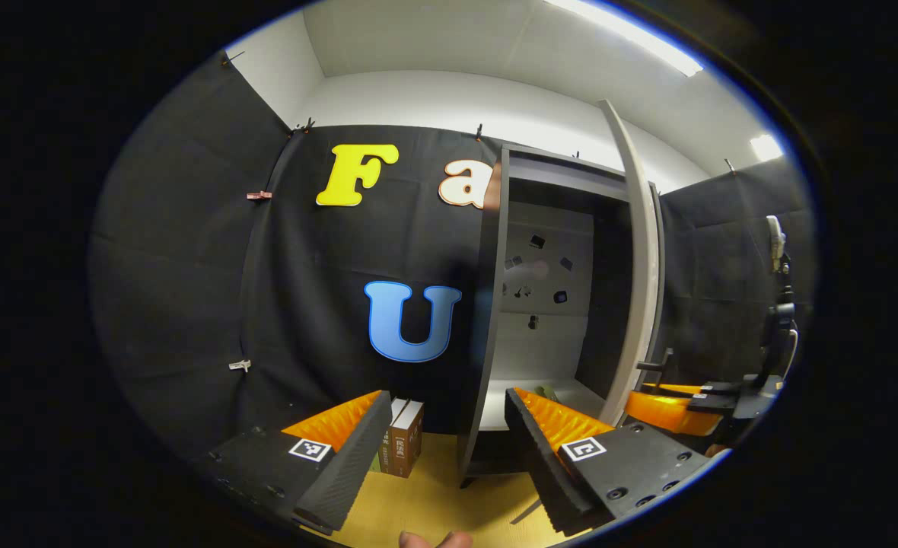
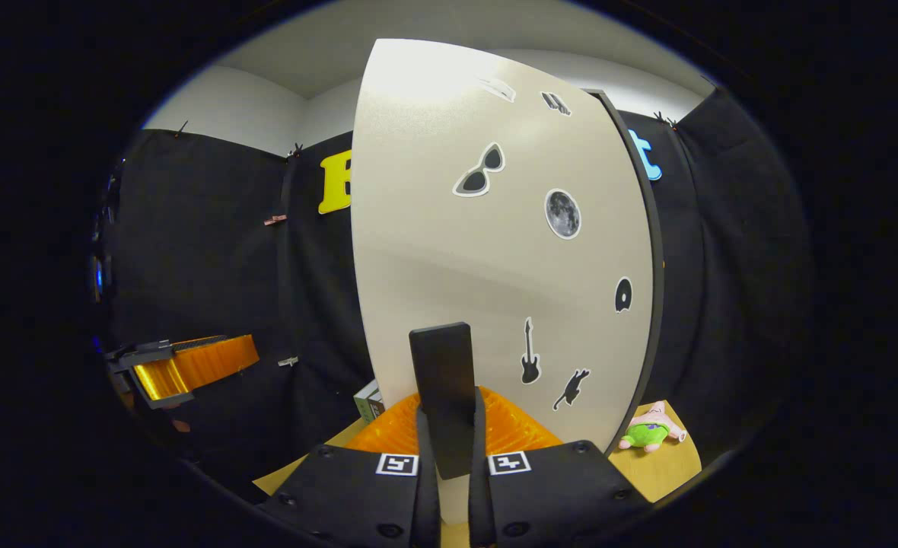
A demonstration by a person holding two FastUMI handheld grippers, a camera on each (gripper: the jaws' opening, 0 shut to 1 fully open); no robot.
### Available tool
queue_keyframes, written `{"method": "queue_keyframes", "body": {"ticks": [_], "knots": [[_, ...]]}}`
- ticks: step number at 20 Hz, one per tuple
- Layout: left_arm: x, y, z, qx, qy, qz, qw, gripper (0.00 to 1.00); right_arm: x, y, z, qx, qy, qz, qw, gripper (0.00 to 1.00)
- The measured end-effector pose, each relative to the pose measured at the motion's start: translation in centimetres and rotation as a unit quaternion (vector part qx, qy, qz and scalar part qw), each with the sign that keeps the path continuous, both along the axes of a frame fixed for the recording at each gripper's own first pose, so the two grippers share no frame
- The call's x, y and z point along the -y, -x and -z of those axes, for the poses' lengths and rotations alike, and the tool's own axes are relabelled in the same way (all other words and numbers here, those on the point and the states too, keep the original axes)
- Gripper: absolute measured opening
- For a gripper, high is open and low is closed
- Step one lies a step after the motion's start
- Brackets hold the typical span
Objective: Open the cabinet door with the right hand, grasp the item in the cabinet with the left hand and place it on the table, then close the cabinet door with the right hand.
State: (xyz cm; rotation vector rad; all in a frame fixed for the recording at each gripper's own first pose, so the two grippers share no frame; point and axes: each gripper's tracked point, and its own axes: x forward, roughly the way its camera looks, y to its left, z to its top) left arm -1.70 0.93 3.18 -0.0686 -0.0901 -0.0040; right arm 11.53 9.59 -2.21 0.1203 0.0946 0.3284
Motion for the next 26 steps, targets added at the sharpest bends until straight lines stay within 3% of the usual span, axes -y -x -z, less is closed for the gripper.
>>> {"method": "queue_keyframes", "body": {"ticks": [11,15,26], "knots": [[2.8,-1.5,0.9,0.005,0.02,0.01,1.0,0.94,4.0,2.0,-0.2,-0.008,0.004,0.009,1.0,0.18],[3.4,-2.5,1.9,-0.002,0.017,0.017,1.0,0.94,5.7,2.4,-0.1,0.002,0.031,0.048,0.998,0.18],[7.6,-5.4,2.6,-0.019,-0.001,0.049,0.999,0.94,11.0,2.9,-0.5,0.005,0.033,0.146,0.989,0.17]]}}
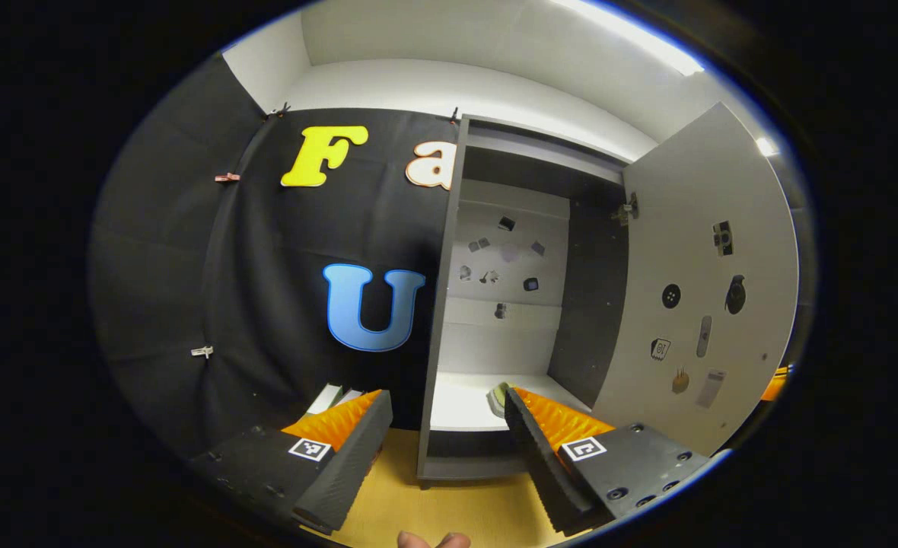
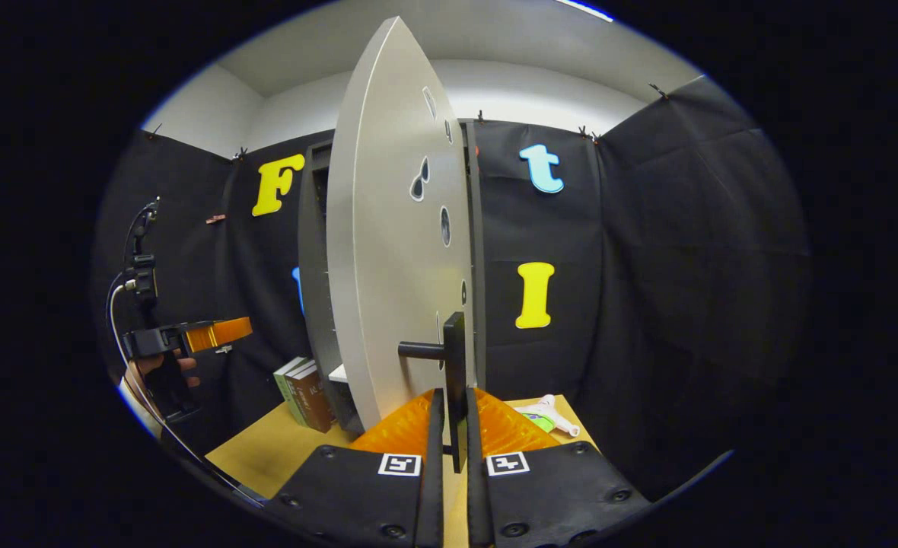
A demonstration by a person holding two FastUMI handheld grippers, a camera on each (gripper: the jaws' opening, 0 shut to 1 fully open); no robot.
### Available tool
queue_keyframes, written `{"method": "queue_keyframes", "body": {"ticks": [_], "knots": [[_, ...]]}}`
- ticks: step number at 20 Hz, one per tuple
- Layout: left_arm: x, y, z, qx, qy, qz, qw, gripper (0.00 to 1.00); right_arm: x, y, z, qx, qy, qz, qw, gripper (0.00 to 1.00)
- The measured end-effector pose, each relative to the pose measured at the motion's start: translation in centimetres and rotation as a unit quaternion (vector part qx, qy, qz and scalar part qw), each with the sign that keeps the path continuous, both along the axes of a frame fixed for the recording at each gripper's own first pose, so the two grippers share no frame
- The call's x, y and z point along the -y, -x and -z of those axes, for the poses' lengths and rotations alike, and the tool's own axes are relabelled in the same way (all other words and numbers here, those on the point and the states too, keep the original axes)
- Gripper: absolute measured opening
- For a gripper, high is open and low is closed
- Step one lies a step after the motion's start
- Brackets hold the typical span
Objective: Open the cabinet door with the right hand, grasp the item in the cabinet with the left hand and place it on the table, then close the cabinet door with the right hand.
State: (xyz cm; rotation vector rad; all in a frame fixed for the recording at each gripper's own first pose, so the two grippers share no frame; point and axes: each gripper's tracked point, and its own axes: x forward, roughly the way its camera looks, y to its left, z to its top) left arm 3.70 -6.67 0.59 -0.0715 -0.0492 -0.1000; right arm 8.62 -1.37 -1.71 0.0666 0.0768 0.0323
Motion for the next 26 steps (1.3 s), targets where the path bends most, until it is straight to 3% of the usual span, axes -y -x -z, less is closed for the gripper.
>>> {"method": "queue_keyframes", "body": {"ticks": [5,6,7,8,12,14,16,20,26], "knots": [[2.1,-0.9,0.7,-0.017,-0.004,0.013,1.0,0.94,2.3,-0.1,0.0,0.003,0.008,0.035,0.999,0.1],[2.6,-1.2,0.7,-0.018,-0.005,0.016,1.0,0.94,2.2,-0.1,-0.1,0.003,0.003,0.035,0.999,0.1],[3.0,-1.4,0.7,-0.019,-0.006,0.018,1.0,0.92,2.0,-0.2,-0.2,0.002,-0.001,0.033,0.999,0.21],[3.3,-1.6,0.8,-0.021,-0.007,0.019,1.0,0.94,1.8,-0.2,-0.2,0.002,-0.003,0.029,1.0,0.11],[5.2,-3.1,1.7,-0.042,-0.02,0.025,0.999,0.94,2.3,0.7,0.3,-0.006,0.0,0.014,1.0,0.11],[6.5,-4.1,2.1,-0.051,-0.026,0.033,0.998,0.94,2.7,0.8,0.0,0.004,-0.013,0.018,1.0,0.16],[8.4,-5.5,2.3,-0.058,-0.034,0.046,0.997,0.94,4.2,1.0,-0.9,0.026,-0.019,0.05,0.998,0.23],[12.1,-9.4,2.8,-0.078,-0.057,0.072,0.993,0.94,6.8,0.0,0.1,0.019,-0.033,0.101,0.994,1.0],[15.4,-17.2,4.2,-0.121,-0.095,0.069,0.986,0.93,8.4,0.0,0.6,0.008,-0.052,0.112,0.992,0.98]]}}
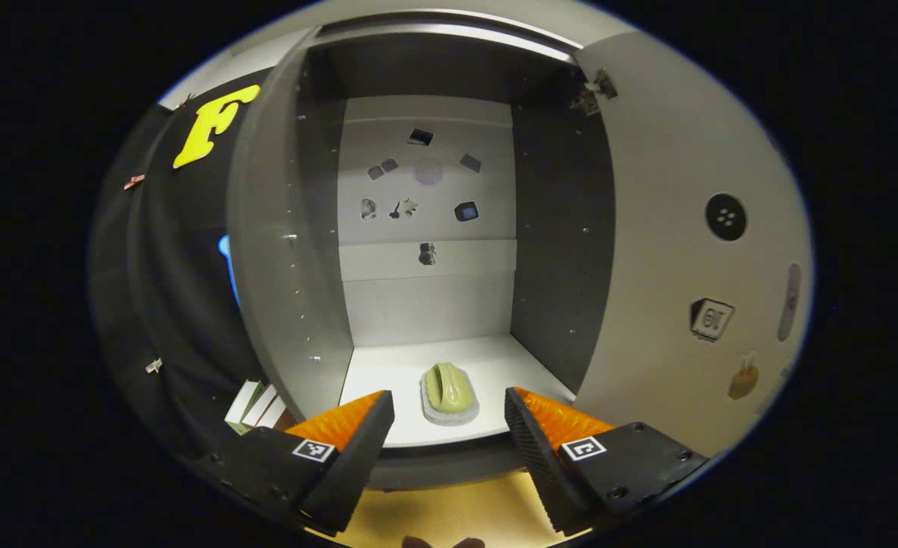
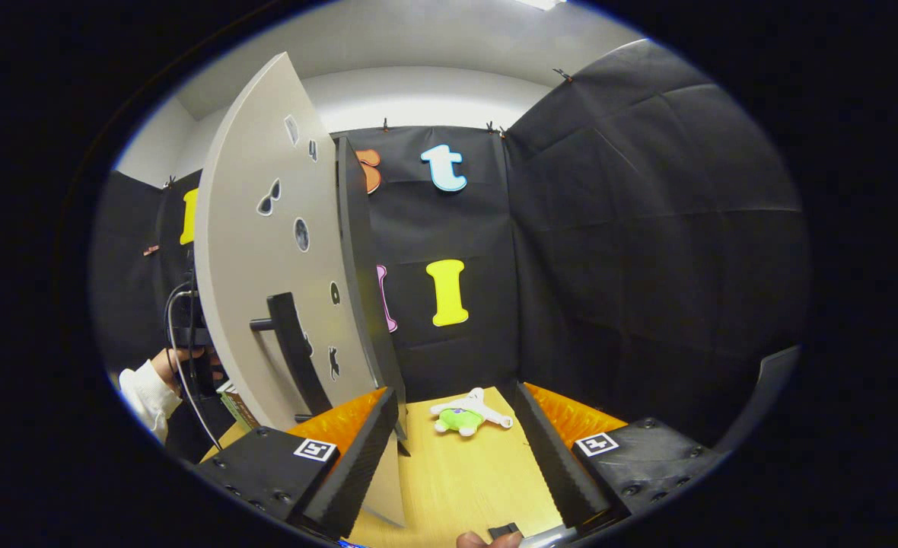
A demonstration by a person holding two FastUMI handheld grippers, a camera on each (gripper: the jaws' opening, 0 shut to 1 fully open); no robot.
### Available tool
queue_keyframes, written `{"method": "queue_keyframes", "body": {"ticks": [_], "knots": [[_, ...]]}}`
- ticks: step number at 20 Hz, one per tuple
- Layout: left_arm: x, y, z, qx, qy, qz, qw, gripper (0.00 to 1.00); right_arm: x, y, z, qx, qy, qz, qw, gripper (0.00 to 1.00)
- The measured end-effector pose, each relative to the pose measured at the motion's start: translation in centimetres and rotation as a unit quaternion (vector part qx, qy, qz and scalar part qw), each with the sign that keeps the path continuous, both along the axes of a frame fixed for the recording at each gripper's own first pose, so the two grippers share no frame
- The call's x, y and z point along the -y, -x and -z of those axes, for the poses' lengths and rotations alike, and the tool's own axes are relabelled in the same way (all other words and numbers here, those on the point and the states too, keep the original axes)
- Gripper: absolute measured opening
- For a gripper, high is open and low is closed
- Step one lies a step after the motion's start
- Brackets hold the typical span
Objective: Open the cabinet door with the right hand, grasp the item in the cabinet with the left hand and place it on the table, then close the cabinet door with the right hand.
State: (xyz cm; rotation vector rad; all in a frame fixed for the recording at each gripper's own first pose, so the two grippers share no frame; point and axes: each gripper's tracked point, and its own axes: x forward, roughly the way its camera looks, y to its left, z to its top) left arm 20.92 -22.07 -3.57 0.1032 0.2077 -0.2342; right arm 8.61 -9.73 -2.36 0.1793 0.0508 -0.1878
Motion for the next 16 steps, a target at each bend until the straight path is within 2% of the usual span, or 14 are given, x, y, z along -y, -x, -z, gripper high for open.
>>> {"method": "queue_keyframes", "body": {"ticks": [1,4,7,11,16], "knots": [[0.5,-1.4,0.2,-0.007,-0.002,0.003,1.0,0.9,0.3,-0.3,0.2,-0.001,0.003,-0.002,1.0,1.0],[1.4,-5.2,1.5,-0.043,-0.006,0.002,0.999,0.86,1.0,-0.4,0.7,-0.012,0.001,-0.006,1.0,0.98],[1.5,-8.8,3.6,-0.079,-0.03,-0.001,0.996,0.75,1.4,-1.0,0.4,-0.003,-0.002,-0.008,1.0,0.98],[1.9,-12.2,7.1,-0.131,-0.014,-0.011,0.991,0.72,3.2,-1.6,0.8,-0.004,0.018,0.002,1.0,0.98],[1.6,-14.4,10.5,-0.169,-0.012,-0.029,0.985,0.66,3.9,-2.9,1.8,-0.015,0.005,0.001,1.0,0.98]]}}
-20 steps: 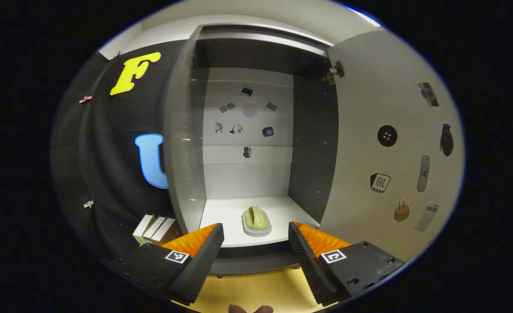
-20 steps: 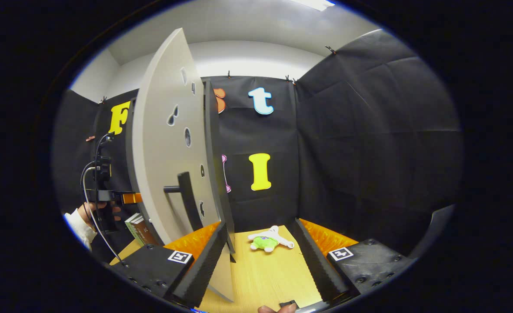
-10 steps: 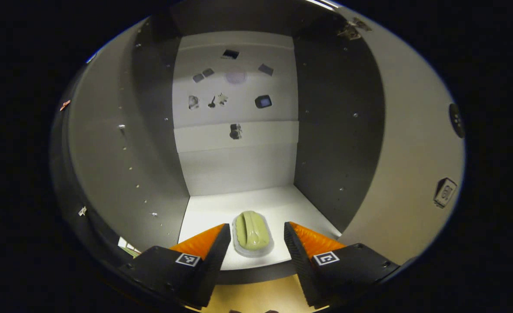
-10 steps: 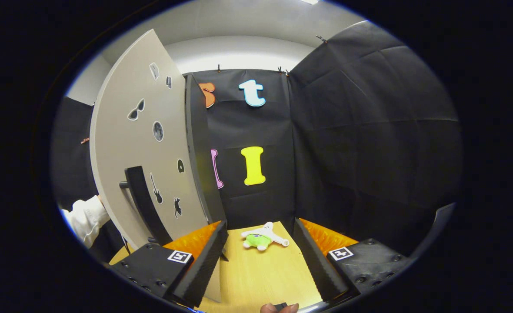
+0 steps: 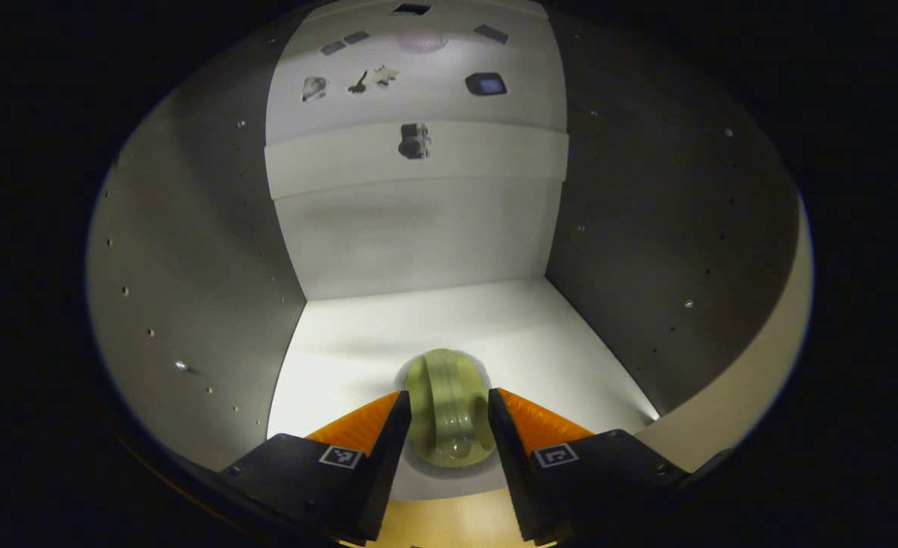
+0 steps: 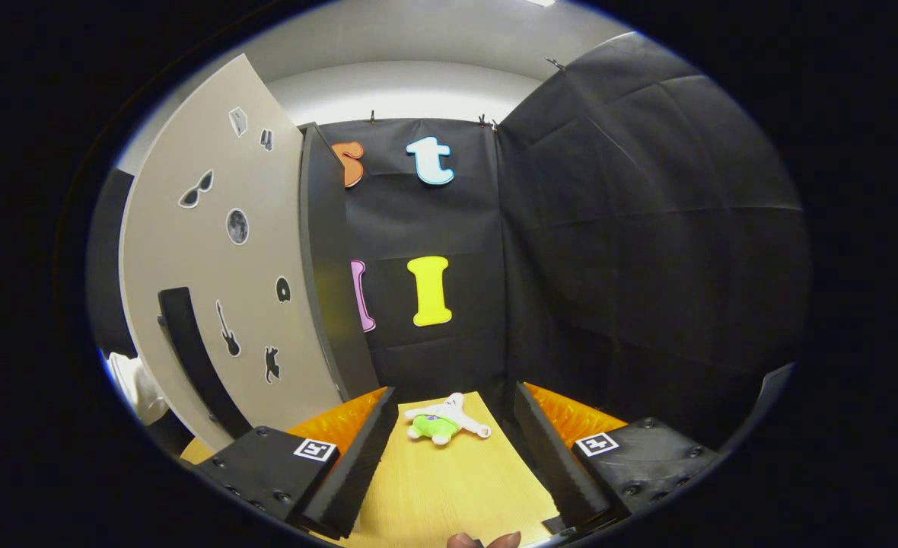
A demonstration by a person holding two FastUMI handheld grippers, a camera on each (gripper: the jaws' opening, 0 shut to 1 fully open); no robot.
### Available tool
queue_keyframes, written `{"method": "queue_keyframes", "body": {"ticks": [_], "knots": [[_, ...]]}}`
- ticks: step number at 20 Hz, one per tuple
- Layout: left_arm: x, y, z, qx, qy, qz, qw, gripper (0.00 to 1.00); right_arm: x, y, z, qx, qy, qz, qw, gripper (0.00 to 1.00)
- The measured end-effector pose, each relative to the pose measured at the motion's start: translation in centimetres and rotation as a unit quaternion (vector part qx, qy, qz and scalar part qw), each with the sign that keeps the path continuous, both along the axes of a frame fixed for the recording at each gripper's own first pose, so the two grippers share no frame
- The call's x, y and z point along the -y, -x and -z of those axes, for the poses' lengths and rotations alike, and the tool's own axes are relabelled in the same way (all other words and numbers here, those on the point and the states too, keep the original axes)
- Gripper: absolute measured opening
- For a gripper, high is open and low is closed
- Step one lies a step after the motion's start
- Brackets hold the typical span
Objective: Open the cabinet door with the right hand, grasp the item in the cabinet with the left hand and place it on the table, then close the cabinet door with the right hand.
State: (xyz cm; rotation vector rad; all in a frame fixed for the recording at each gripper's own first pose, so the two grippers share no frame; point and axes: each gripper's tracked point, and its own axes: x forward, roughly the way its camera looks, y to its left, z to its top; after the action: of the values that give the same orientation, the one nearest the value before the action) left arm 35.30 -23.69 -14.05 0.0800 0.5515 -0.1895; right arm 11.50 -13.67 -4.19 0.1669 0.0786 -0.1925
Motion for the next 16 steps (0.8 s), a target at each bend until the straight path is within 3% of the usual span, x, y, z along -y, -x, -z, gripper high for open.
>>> {"method": "queue_keyframes", "body": {"ticks": [2,4,6,7,12,16], "knots": [[0.0,-0.7,0.1,0.006,0.001,-0.003,1.0,0.64,0.5,-0.3,0.3,-0.002,0.003,-0.003,1.0,0.98],[0.1,-0.9,0.0,0.013,-0.002,-0.002,1.0,0.53,0.4,-0.2,0.5,-0.005,0.003,-0.007,1.0,0.98],[-0.6,-1.1,-0.1,0.02,-0.02,-0.016,0.999,0.29,0.3,-0.3,0.6,-0.005,0.001,-0.01,1.0,0.98],[-0.7,-0.9,-0.4,0.025,-0.023,-0.019,0.999,0.25,0.3,-0.4,0.6,-0.005,0.001,-0.01,1.0,0.98],[-1.1,1.9,-2.2,0.051,-0.002,-0.013,0.999,0.2,-0.7,-0.9,0.6,0.001,-0.009,-0.019,1.0,0.98],[-2.5,7.2,-3.7,0.077,0.016,-0.018,0.997,0.2,-1.6,-2.2,0.4,0.013,-0.013,-0.024,1.0,0.98]]}}
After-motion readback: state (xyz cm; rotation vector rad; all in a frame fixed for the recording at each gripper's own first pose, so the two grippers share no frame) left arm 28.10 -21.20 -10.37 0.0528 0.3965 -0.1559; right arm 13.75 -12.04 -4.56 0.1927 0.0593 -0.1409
